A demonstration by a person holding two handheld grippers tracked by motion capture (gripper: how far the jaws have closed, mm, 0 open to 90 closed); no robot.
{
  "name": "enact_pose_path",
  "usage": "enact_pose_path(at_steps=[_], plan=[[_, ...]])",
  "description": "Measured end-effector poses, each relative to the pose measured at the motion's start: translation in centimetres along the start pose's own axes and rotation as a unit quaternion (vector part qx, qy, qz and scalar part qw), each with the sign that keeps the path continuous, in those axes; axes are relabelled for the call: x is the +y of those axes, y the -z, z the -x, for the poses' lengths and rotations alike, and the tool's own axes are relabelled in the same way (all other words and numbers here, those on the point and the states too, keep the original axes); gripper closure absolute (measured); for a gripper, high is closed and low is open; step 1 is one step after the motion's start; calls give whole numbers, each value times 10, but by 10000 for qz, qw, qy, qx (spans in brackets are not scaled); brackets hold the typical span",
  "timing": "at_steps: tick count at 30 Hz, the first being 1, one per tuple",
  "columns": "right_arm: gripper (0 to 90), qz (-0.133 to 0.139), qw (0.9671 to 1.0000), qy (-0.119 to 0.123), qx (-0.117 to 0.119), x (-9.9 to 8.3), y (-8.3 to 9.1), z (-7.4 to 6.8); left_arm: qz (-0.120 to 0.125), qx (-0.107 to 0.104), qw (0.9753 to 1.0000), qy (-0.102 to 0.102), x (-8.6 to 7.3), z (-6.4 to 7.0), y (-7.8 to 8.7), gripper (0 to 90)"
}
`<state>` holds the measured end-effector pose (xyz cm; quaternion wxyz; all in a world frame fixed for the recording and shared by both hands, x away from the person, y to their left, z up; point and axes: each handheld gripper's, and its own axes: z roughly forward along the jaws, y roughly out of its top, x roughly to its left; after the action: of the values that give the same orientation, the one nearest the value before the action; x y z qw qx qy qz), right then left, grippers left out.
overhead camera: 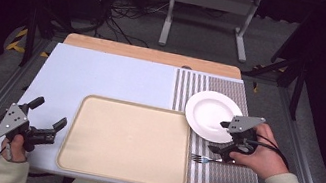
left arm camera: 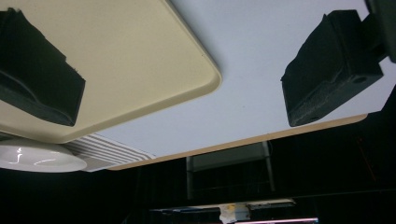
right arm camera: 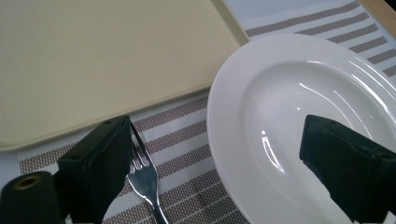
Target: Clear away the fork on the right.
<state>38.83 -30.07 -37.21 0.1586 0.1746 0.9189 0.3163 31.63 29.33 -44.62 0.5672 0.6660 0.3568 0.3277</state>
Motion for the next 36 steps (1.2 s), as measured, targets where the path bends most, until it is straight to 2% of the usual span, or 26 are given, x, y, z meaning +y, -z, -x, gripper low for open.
enact_pose_path(at_steps=[7,9,12,19,22,23,26,27,28,29,30,36], plan=[[102,-460,9987,183,74,2,1,1,-10,-12,10000,8,0,0,0,0],[103,-517,9984,199,85,2,0,1,-6,-15,10000,24,0,0,0,0],[104,-828,9960,300,143,1,-1,1,-4,-17,10000,33,0,0,0,0],[108,-1117,9925,438,228,1,-3,1,4,-34,10000,38,0,-1,1,0],[114,-1383,9883,537,355,3,-5,-1,0,-33,10000,38,0,-1,1,0],[114,-1383,9883,537,355,3,-5,-1,5,-28,10000,36,0,0,0,0],[124,-1615,9836,670,449,3,-9,-3,3,-33,10000,34,0,-1,1,0],[124,-1615,9836,670,449,3,-9,-3,3,-33,10000,34,0,-1,1,0],[130,-1764,9803,724,515,3,-11,-4,3,-35,10000,33,0,-1,1,0],[138,-1840,9788,722,539,3,-11,-5,3,-35,10000,33,0,-1,1,0],[138,-1840,9788,722,539,3,-11,-5,1,-35,10000,29,0,-1,1,0],[157,-2140,9700,937,672,4,-16,-6,1,-40,10000,30,0,-1,1,0]])
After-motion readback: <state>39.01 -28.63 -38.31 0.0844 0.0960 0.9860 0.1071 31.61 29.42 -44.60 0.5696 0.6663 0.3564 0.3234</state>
